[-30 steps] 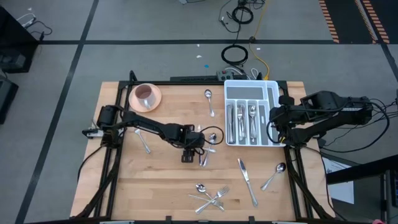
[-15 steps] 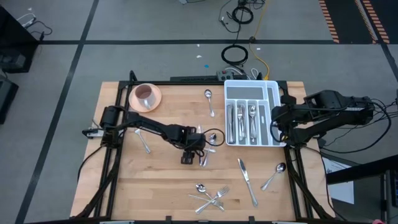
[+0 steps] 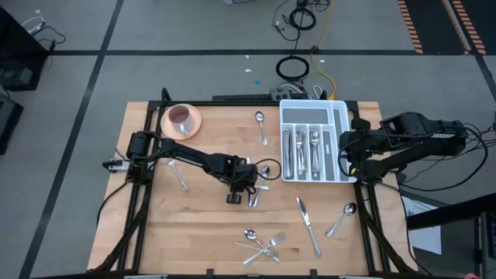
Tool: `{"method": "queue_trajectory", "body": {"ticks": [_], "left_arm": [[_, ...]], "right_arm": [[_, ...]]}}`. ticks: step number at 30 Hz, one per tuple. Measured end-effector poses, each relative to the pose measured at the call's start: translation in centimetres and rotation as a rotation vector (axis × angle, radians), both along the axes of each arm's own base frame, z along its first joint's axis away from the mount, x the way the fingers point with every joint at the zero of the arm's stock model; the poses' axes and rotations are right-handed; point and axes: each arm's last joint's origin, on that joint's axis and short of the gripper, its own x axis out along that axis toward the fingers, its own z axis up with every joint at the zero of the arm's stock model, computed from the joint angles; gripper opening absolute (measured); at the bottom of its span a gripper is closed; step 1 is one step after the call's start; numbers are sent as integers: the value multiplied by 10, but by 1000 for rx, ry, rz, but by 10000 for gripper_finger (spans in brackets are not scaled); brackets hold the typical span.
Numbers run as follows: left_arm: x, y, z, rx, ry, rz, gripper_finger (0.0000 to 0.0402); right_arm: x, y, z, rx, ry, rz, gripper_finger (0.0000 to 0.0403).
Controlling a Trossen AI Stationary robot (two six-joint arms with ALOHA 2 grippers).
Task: Sort silverware
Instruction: Put the silver fork into the white cutlery tray
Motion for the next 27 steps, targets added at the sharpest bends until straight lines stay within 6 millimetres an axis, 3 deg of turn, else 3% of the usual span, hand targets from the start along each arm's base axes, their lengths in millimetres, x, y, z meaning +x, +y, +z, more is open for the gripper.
{"method": "queue_trajectory", "body": {"ticks": [2,7,12,18,27], "left_arm": [[0,0,0,4,0,3,18],[2,0,4,8,21,29,15],[4,-1,21,14,72,27,13],[-3,0,49,23,114,28,12],[-25,2,68,42,236,17,12]], "right_arm": [[0,0,0,4,-1,-9,100],[0,0,0,5,-2,-10,100],[0,0,0,4,-2,-10,100],[0,0,0,5,-2,-11,100],[0,0,0,2,-3,-12,100]]}}
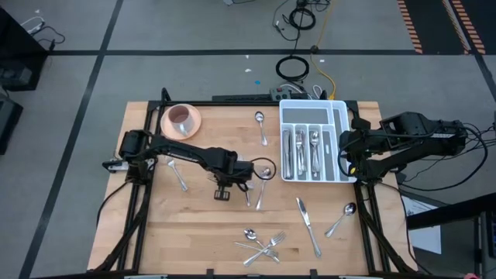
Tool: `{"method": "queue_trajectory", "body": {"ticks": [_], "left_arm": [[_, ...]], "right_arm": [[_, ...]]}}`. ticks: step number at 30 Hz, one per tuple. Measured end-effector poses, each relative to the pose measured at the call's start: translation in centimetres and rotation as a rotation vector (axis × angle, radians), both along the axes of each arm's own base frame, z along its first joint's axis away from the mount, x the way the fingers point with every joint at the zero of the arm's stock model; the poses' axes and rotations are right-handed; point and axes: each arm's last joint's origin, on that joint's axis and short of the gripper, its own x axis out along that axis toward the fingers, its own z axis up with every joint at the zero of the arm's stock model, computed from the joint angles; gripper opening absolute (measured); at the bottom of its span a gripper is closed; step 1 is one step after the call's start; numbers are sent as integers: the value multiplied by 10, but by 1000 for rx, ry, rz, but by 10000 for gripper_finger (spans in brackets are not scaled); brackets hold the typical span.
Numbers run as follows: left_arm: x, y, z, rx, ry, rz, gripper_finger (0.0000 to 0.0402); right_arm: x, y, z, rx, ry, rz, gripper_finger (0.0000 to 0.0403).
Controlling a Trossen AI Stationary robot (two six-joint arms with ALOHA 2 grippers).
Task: Sort silverware
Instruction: Put the silver fork into the white cutlery tray
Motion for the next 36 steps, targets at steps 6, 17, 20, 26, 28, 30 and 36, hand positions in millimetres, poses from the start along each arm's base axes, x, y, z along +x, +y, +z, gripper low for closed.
{"method": "queue_trajectory", "body": {"ticks": [6,17,20,26,28,30,36], "left_arm": [[-4,2,14,62,21,-132,12],[36,34,76,330,-244,-821,12],[49,49,88,438,-325,-936,12],[71,76,87,554,-317,-1104,12],[79,83,86,577,-306,-1140,12],[89,89,86,607,-324,-1144,12],[125,96,88,679,-404,-1179,12]], "right_arm": [[0,0,0,-1,0,0,100],[0,0,0,8,-4,-20,100],[0,0,0,8,-4,-20,100],[0,0,0,8,-4,-19,100],[-1,0,0,7,-6,-17,100],[-2,0,1,7,-9,-17,100],[-4,-1,2,8,-19,-13,100]]}}
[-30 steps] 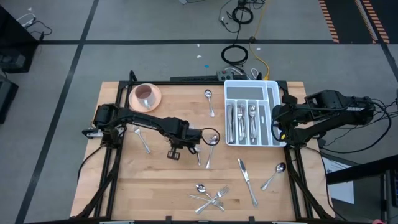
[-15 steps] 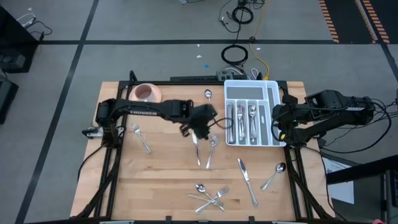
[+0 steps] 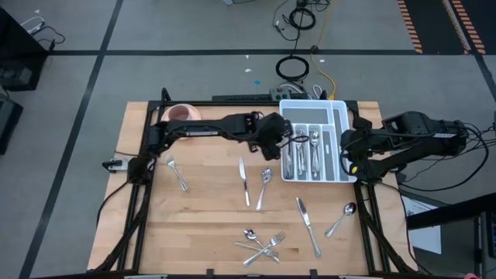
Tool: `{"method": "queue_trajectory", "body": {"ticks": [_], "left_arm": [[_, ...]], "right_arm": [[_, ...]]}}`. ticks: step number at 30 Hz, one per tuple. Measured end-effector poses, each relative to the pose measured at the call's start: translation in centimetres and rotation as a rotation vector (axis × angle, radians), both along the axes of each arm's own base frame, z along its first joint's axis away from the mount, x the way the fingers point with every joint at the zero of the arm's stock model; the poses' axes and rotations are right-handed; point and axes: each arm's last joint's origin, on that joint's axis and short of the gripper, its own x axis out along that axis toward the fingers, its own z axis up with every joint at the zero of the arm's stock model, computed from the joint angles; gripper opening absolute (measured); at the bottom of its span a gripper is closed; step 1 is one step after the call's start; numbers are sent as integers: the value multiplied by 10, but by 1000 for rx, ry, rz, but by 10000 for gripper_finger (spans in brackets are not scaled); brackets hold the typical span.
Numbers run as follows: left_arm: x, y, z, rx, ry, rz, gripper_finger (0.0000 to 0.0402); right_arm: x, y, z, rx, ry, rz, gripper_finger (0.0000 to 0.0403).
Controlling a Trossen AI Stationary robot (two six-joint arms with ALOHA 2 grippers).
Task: Sort silverware
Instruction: Put the silver fork into the white cutlery tray
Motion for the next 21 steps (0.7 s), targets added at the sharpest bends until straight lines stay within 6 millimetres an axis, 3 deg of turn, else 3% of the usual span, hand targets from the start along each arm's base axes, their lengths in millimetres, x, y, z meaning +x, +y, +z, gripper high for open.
{"method": "queue_trajectory", "body": {"ticks": [6,14,21], "left_arm": [[32,8,-27,59,33,-107,12],[53,18,-58,113,48,-152,12],[59,18,-54,164,-16,-214,12]], "right_arm": [[-2,-2,1,-44,-18,-29,100],[-3,-2,1,-44,-20,-28,100],[-3,-2,1,-51,-20,-11,100]]}}
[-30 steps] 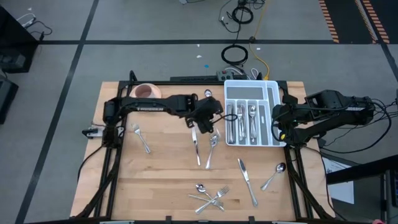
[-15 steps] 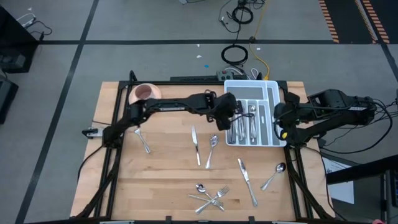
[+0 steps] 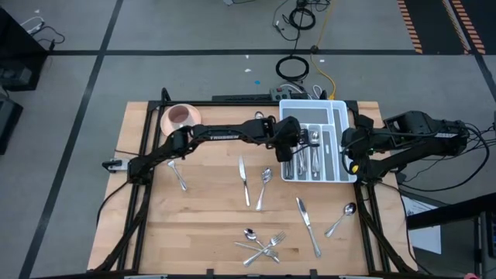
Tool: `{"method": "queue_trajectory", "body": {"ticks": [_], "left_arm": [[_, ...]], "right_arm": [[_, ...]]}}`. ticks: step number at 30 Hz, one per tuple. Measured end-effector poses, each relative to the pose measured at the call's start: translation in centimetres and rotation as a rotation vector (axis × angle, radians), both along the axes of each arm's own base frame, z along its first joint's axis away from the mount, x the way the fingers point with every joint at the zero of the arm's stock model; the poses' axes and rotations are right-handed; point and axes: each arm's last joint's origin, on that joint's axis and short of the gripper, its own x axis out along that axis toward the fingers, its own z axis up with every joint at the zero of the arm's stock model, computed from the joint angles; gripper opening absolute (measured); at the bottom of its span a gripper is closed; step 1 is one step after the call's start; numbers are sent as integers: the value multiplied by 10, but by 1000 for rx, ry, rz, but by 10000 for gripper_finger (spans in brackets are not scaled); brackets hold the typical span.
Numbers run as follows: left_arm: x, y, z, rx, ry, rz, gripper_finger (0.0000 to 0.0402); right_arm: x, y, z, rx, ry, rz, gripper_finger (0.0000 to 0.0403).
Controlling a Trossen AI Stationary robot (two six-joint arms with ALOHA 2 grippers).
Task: Sort silverware
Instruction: Put the silver fork into the white cutlery tray
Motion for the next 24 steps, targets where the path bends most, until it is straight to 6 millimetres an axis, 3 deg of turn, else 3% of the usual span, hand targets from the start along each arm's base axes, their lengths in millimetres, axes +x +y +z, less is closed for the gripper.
{"method": "queue_trajectory", "body": {"ticks": [9,20,24], "left_arm": [[4,-1,-5,29,-13,-88,12],[21,-13,-55,31,11,-142,12],[21,-13,-63,13,29,-149,12]], "right_arm": [[3,0,1,-3,-28,12,100],[3,0,2,2,-37,8,100],[3,0,2,3,-39,8,100]]}}
